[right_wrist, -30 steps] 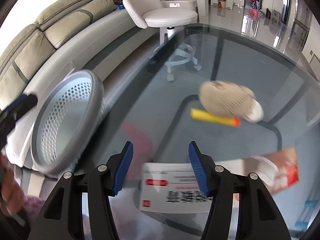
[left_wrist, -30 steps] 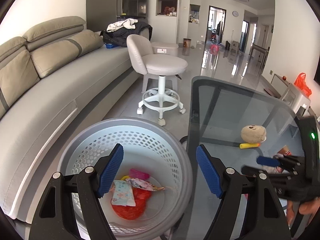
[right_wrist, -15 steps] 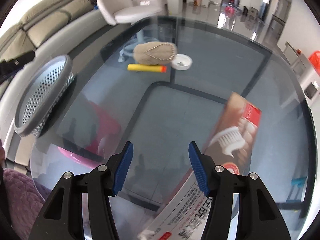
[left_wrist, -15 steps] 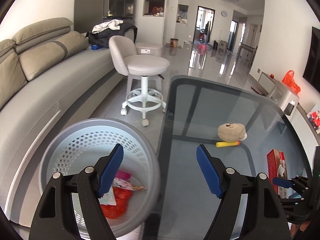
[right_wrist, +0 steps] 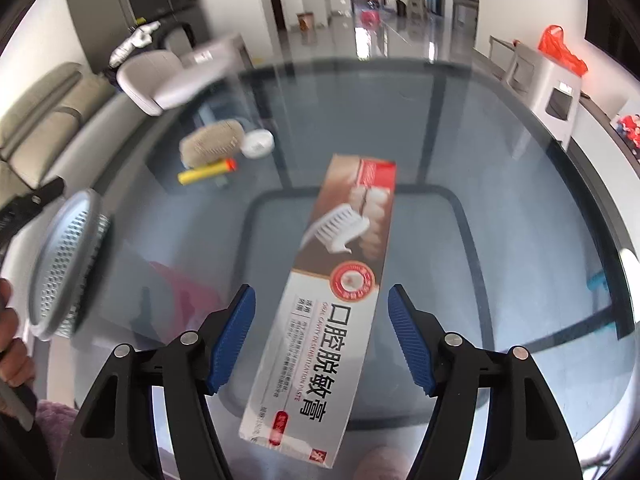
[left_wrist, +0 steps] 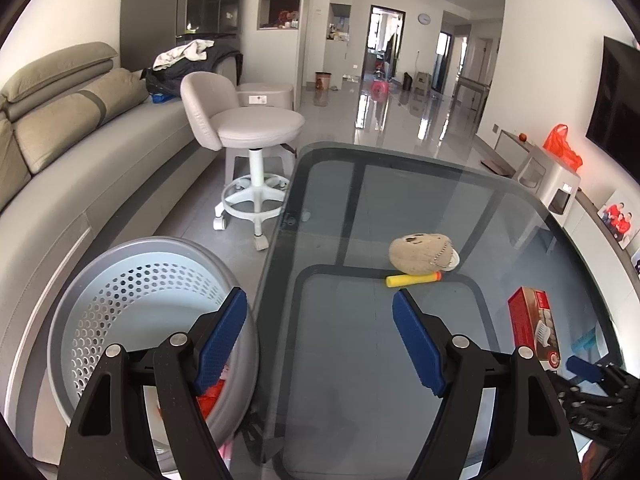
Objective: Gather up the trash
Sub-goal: 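Grasp the red-and-white toothpaste box with the right tool, then grasp the beige plush toy with the left tool while the right tool holds the box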
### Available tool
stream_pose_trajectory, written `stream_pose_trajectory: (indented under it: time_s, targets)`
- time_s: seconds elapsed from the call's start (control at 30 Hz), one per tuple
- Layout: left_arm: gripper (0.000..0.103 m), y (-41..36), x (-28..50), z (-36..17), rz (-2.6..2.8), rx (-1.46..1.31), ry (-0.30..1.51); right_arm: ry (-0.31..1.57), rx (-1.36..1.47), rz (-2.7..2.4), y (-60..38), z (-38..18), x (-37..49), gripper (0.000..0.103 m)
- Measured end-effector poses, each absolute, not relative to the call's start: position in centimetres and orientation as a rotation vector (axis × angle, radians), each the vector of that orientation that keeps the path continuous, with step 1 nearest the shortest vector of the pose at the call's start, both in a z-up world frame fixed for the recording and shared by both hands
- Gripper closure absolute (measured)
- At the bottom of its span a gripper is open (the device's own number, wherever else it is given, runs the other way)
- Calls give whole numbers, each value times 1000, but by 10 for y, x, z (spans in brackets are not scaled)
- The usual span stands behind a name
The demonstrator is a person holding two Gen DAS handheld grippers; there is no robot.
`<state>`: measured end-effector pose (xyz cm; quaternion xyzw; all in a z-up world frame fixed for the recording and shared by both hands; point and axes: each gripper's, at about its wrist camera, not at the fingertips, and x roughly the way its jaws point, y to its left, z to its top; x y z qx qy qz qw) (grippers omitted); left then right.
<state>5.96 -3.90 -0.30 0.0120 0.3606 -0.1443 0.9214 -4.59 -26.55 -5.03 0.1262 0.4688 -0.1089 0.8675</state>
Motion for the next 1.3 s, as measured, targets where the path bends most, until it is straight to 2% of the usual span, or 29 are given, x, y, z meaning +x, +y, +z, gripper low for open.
stream_pose_trajectory:
  time_s: [0.33, 0.43, 0.7, 0.93, 1.3]
  targets:
    - [29, -46, 60, -6, -308, 41, 747, 1067, 235, -314, -255, -75, -22, 37]
    - [29, -45, 62, -7, -308, 34, 753, 1072, 220, -317, -251, -79, -17, 45]
    - [29, -47, 63, -10, -313, 39, 761, 1011, 231, -259, -256, -74, -21, 51]
    - [29, -58, 65, -15, -317, 64, 775, 910, 249, -228, -271, -48, -17, 51]
    - [23, -96, 76, -20, -371, 70, 756, 849, 247, -158, -294, -35, 16, 51]
